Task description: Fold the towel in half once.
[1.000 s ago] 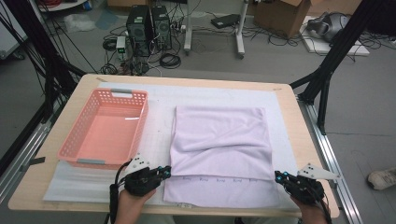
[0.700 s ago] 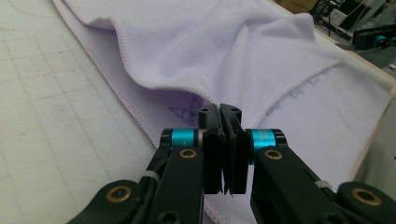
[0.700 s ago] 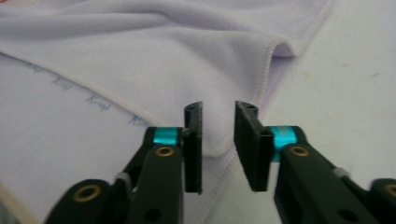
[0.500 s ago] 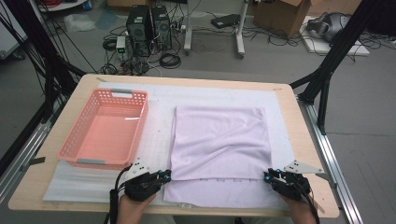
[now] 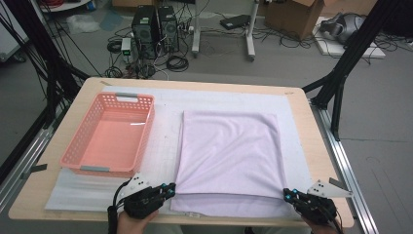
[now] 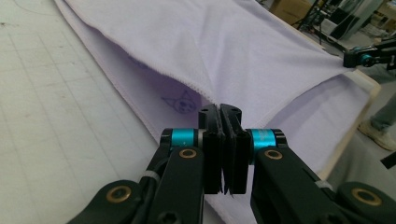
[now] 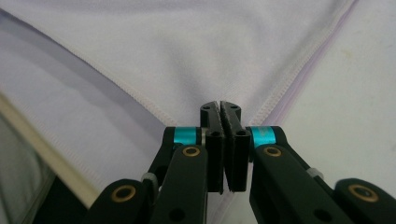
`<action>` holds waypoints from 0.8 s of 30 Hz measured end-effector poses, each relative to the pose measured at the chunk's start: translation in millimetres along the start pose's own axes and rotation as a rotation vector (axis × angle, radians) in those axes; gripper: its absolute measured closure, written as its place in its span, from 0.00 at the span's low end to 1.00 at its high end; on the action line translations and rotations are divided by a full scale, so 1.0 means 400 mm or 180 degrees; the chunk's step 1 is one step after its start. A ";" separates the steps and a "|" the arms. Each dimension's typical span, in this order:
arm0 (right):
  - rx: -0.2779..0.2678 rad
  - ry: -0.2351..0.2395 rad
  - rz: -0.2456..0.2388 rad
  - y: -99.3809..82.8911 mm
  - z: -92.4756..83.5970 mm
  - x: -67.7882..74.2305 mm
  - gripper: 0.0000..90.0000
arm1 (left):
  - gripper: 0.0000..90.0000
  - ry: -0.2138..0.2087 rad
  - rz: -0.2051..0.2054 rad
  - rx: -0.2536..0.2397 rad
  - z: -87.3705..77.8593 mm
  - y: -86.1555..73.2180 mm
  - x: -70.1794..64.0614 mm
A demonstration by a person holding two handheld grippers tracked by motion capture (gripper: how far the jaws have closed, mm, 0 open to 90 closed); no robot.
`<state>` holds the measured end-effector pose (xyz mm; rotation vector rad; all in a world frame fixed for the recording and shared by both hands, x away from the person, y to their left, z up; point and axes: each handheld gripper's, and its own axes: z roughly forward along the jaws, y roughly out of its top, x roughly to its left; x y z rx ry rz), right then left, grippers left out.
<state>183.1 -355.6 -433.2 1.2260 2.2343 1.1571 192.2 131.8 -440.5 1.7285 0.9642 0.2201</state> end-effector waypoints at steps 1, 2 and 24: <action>0.0006 0.0011 -0.0007 -0.004 -0.005 0.005 0.98 | 0.97 -0.0008 -0.0005 0.0004 -0.005 -0.003 -0.004; 0.0002 0.0023 -0.0026 -0.008 -0.010 0.009 0.98 | 0.97 -0.0019 -0.0003 0.0009 -0.010 -0.007 -0.007; 0.0094 0.0088 0.0036 -0.058 -0.059 0.051 0.73 | 0.64 -0.0061 0.0016 0.0061 -0.053 -0.038 -0.040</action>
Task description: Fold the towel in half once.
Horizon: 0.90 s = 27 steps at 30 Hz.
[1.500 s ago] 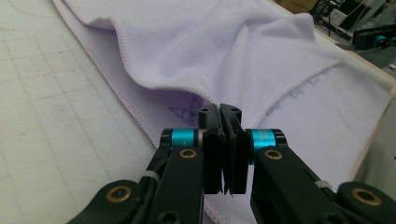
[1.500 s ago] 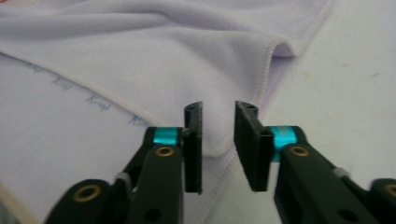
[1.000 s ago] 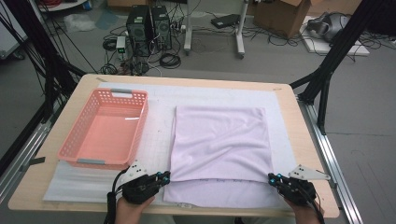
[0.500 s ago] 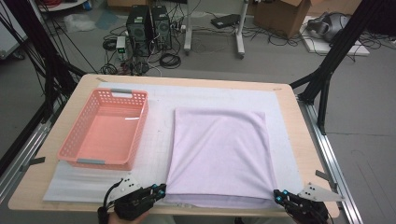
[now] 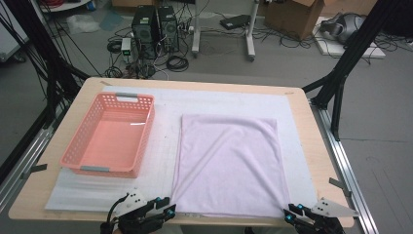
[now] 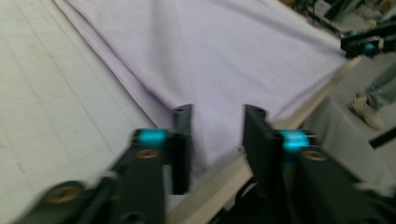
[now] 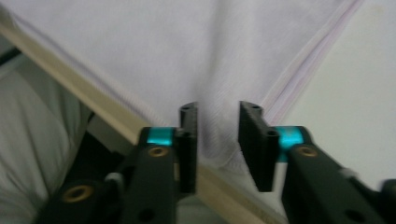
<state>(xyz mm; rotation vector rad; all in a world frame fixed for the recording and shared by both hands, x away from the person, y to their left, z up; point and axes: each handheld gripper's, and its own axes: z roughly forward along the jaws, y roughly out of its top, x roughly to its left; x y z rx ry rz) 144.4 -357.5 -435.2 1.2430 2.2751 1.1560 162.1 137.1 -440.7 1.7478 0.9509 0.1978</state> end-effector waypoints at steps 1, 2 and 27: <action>-0.0070 -0.0009 0.0017 0.004 -0.004 -0.004 0.72 | 0.62 0.0049 0.0036 -0.0052 0.001 0.008 0.003; -0.0131 -0.0035 0.0037 0.008 -0.007 -0.007 0.72 | 0.59 0.0081 0.0025 -0.0081 0.003 0.018 0.008; -0.0131 -0.0254 0.0100 0.046 0.049 -0.072 0.71 | 0.95 0.0912 0.0132 0.0550 0.290 0.167 0.147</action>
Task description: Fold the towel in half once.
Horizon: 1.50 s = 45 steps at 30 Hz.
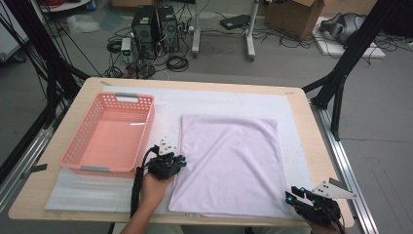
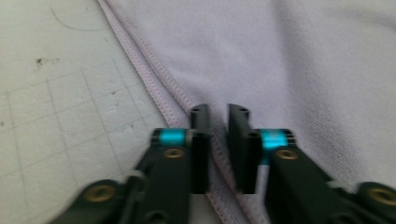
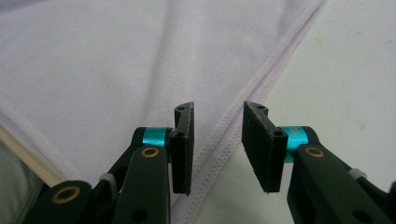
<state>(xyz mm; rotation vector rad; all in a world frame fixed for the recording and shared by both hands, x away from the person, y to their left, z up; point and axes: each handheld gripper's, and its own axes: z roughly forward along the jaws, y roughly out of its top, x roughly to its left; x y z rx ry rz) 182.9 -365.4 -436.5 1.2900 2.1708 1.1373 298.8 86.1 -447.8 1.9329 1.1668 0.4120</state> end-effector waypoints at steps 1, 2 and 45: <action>0.0001 0.0003 0.0006 0.000 -0.001 -0.001 0.70 | 0.96 0.0074 0.0004 -0.0032 -0.003 0.000 0.000; 0.0004 -0.0001 0.0028 -0.001 -0.003 -0.001 0.70 | 0.96 0.0108 -0.0030 -0.0058 -0.009 -0.001 0.005; -0.0185 0.0061 0.0294 0.036 0.037 -0.038 0.76 | 0.72 -0.0736 -0.0246 -0.0440 -0.166 -0.128 -0.001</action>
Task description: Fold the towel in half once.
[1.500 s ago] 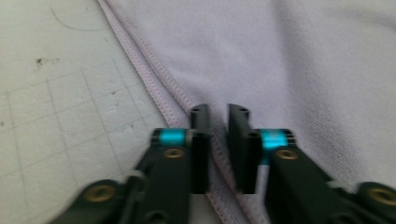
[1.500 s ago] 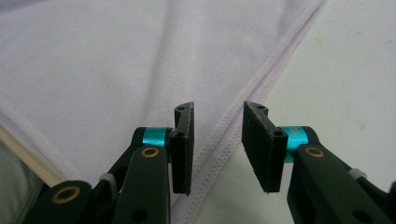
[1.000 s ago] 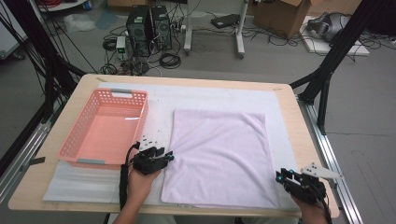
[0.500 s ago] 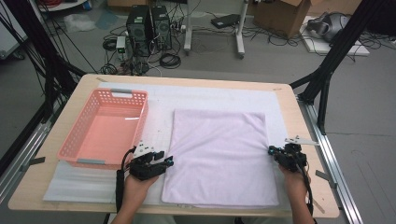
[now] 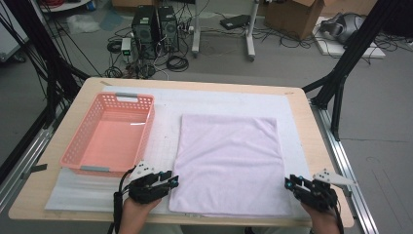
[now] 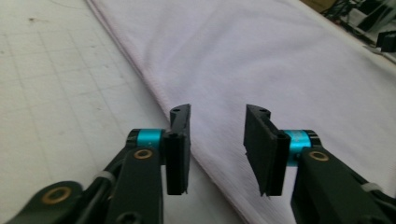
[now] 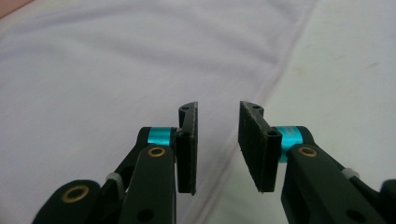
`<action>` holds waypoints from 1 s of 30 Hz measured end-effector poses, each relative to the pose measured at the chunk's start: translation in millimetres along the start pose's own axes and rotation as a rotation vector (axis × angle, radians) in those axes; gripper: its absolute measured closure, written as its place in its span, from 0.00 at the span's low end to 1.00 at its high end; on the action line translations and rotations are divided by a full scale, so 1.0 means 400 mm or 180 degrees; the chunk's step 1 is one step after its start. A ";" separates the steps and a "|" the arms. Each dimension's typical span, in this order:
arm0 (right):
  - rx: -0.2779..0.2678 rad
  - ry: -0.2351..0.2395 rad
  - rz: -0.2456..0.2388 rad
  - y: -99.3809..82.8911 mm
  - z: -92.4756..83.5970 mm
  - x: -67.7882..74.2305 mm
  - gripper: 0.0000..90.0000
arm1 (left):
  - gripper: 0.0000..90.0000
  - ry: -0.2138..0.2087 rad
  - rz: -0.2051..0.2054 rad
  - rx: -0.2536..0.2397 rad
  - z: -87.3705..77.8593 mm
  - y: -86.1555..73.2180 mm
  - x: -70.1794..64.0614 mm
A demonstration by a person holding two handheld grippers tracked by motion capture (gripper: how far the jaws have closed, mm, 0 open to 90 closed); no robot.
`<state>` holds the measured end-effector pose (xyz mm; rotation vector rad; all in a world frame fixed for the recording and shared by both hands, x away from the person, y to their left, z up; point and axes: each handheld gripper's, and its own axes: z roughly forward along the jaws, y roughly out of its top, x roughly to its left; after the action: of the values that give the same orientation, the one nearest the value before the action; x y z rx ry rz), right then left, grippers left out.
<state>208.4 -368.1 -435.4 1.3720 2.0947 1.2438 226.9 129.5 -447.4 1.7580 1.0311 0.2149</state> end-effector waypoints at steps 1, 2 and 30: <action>0.0028 0.0045 -0.0005 -0.013 -0.011 0.013 0.76 | 0.73 -0.0024 0.0009 0.0006 -0.006 -0.006 -0.007; 0.0063 0.0090 -0.0029 -0.025 -0.019 0.021 0.77 | 0.74 -0.0050 0.0013 0.0027 -0.010 -0.012 -0.013; 0.0169 0.0163 -0.0254 -0.061 -0.106 0.062 1.00 | 0.98 -0.0093 0.0158 0.0134 -0.069 -0.044 -0.065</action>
<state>154.2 -370.8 -427.4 1.2776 2.2096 1.2117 185.6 131.3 -441.6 1.8211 0.9783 0.1992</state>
